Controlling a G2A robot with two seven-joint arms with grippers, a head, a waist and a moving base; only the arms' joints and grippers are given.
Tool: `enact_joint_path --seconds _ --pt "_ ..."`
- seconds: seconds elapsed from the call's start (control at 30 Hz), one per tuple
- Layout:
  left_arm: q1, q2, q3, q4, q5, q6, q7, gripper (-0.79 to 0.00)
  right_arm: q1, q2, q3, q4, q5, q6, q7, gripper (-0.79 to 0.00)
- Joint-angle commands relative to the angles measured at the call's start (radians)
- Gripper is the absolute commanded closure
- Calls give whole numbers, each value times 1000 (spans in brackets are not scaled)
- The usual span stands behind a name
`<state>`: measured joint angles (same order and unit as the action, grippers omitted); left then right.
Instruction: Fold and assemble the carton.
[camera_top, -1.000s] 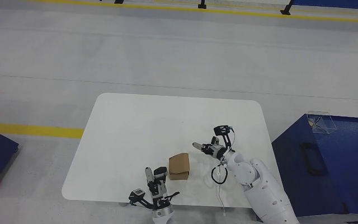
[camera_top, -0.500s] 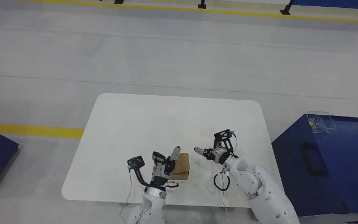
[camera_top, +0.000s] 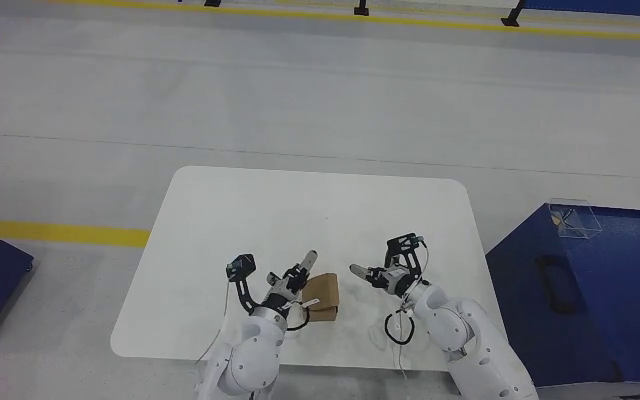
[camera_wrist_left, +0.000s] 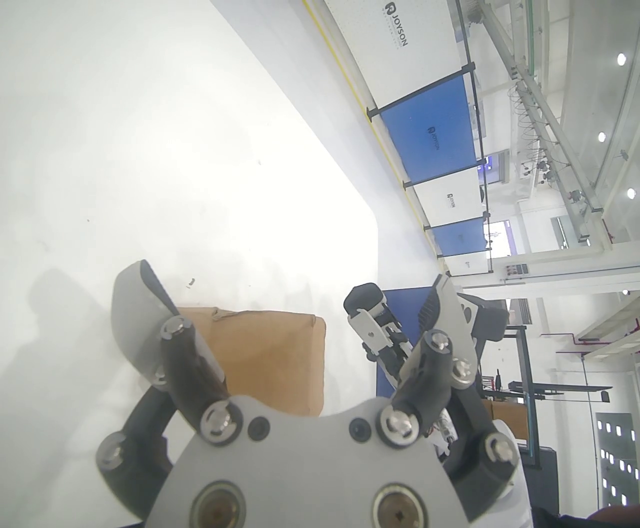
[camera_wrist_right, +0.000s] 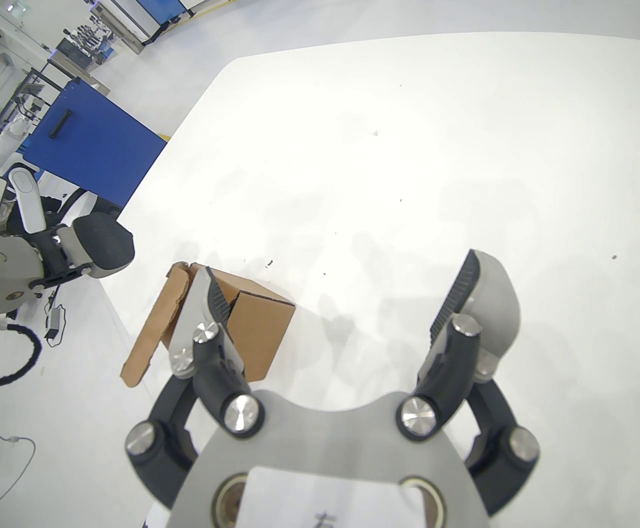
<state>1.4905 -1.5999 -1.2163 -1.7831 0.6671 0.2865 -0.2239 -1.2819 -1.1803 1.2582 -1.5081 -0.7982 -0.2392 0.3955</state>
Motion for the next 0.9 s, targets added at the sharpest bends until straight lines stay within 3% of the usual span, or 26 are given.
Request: enact_joint_path --seconds 0.0,0.07,0.13,0.17,0.37,0.47,0.87 --pt "0 0 0 0 0 0 0 -785 0 0 0 0 0 0 0 -785" --pt "1 1 3 2 -1 -9 -15 -785 -3 0 -4 0 -1 -8 7 -785" --pt "-1 16 -22 -7 73 -52 -106 -785 -2 0 -4 -1 -3 -9 12 -785" --pt "1 22 -46 -25 105 -22 -138 -785 -2 0 -6 -2 -5 -8 10 -785" --pt "-28 59 -126 -112 218 13 -557 -785 -6 1 -11 -20 -17 -11 19 -785" --pt "-48 68 -129 -111 245 4 -653 -785 -10 1 -7 -30 -2 -4 33 -785" --pt "-61 71 -125 -97 254 10 -664 -785 -10 1 -7 -30 -2 -4 33 -785"
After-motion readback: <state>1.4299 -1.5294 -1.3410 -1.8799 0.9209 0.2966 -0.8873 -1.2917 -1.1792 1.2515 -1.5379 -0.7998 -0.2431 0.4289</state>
